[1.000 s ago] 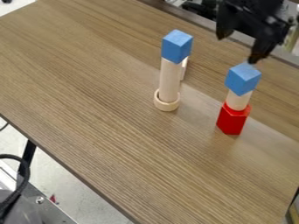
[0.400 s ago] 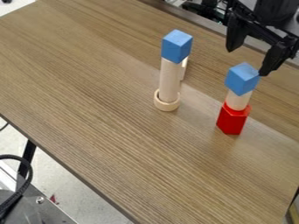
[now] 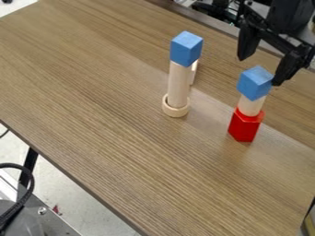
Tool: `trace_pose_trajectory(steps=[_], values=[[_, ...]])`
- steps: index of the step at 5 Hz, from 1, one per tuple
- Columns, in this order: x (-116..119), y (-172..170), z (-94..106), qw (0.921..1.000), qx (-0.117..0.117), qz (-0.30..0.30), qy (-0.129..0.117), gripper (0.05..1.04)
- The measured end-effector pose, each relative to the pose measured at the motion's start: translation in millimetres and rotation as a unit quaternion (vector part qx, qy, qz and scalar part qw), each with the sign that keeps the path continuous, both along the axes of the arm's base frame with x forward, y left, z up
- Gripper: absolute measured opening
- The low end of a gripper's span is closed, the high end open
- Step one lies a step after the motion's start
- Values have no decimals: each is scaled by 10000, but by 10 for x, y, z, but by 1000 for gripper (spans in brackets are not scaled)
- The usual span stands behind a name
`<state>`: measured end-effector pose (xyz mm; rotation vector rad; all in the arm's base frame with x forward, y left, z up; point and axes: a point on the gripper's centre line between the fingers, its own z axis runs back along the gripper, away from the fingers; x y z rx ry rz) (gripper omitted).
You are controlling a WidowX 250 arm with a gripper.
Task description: Pick the right blue square and put it above the left side blue block
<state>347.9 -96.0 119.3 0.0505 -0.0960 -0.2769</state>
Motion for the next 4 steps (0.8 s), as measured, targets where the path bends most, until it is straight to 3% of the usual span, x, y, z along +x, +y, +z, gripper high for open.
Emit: trace_pose_trajectory(steps=[1, 2, 3, 4], values=[[13, 2, -112, 9999, 38, 6, 125, 973], [27, -3, -159, 9999, 39, 2, 133, 699], [27, -9, -160, 9999, 3, 5, 137, 561], [1, -15, -143, 9995, -162, -4, 271, 561]])
